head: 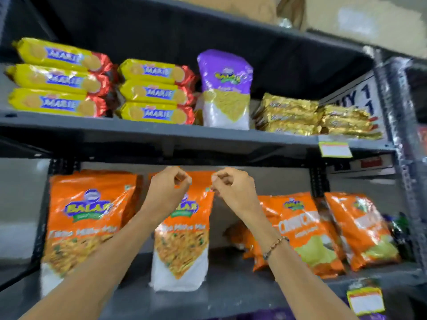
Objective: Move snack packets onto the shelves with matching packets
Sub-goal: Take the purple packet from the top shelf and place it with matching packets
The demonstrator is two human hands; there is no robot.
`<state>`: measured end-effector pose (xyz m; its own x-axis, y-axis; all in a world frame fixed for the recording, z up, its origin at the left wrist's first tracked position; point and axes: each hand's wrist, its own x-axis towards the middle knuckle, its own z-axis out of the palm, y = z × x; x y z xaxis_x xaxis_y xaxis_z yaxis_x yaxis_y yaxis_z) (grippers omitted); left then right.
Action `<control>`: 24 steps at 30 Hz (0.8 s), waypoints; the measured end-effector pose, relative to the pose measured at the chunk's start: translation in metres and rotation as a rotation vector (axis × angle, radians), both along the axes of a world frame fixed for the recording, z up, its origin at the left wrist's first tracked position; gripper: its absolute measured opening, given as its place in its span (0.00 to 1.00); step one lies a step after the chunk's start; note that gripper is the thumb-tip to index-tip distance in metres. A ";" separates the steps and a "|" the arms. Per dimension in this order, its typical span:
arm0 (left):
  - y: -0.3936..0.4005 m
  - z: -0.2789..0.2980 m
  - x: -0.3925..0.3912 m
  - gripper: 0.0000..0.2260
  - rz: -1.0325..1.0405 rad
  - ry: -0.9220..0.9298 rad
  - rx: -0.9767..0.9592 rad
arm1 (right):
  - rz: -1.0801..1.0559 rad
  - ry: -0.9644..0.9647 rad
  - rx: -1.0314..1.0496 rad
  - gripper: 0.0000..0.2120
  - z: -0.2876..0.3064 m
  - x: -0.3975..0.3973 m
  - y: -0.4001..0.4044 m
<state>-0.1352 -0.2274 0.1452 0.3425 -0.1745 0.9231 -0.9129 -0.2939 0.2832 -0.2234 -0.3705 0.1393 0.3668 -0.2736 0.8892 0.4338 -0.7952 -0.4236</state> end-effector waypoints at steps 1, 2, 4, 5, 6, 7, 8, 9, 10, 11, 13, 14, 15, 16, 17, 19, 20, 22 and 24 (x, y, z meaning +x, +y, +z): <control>-0.011 0.012 -0.004 0.04 -0.011 -0.009 -0.030 | 0.011 -0.026 -0.002 0.03 0.012 -0.006 -0.015; -0.020 0.024 -0.010 0.03 -0.020 -0.017 -0.064 | 0.037 -0.049 0.012 0.02 0.025 -0.010 -0.029; -0.033 0.044 -0.020 0.02 -0.035 -0.038 -0.134 | 0.142 -0.088 0.095 0.02 0.053 -0.016 -0.054; -0.039 0.052 -0.023 0.02 -0.039 -0.048 -0.157 | 0.200 -0.105 0.144 0.04 0.067 -0.018 -0.065; -0.043 0.059 -0.028 0.02 -0.041 -0.055 -0.171 | 0.237 -0.128 0.175 0.06 0.081 -0.019 -0.074; -0.046 0.067 -0.031 0.03 -0.047 -0.057 -0.189 | 0.246 -0.151 0.189 0.08 0.093 -0.019 -0.081; -0.049 0.074 -0.033 0.05 -0.064 -0.059 -0.211 | 0.243 -0.172 0.190 0.12 0.103 -0.018 -0.087; -0.052 0.083 -0.032 0.07 -0.100 -0.055 -0.237 | 0.240 -0.191 0.188 0.15 0.112 -0.017 -0.090; -0.055 0.093 -0.032 0.10 -0.149 -0.056 -0.267 | 0.231 -0.210 0.180 0.17 0.120 -0.015 -0.092; -0.057 0.104 -0.031 0.13 -0.205 -0.061 -0.293 | 0.217 -0.223 0.160 0.18 0.127 -0.014 -0.093; -0.063 0.124 -0.032 0.18 -0.301 -0.070 -0.317 | 0.129 -0.187 0.084 0.15 0.140 -0.009 -0.092; -0.066 0.133 -0.034 0.21 -0.318 -0.057 -0.310 | 0.071 -0.116 0.059 0.14 0.146 -0.007 -0.090; -0.071 0.142 -0.031 0.23 -0.296 -0.030 -0.294 | 0.027 -0.037 0.045 0.15 0.153 -0.004 -0.088; -0.074 0.150 -0.029 0.24 -0.243 -0.004 -0.261 | -0.004 0.037 0.017 0.17 0.160 -0.001 -0.086; -0.078 0.157 -0.025 0.23 -0.166 0.044 -0.231 | -0.040 0.110 -0.035 0.19 0.167 0.002 -0.083; -0.083 0.165 -0.019 0.24 -0.031 0.116 -0.160 | -0.115 0.214 -0.137 0.22 0.178 0.008 -0.079; -0.086 0.167 -0.017 0.23 0.012 0.127 -0.116 | -0.125 0.240 -0.160 0.22 0.182 0.009 -0.079; -0.091 0.170 -0.020 0.20 0.113 0.141 -0.014 | -0.085 0.284 -0.157 0.17 0.183 0.005 -0.078; -0.094 0.174 -0.028 0.21 0.125 0.186 0.071 | -0.032 0.299 -0.105 0.17 0.183 -0.002 -0.083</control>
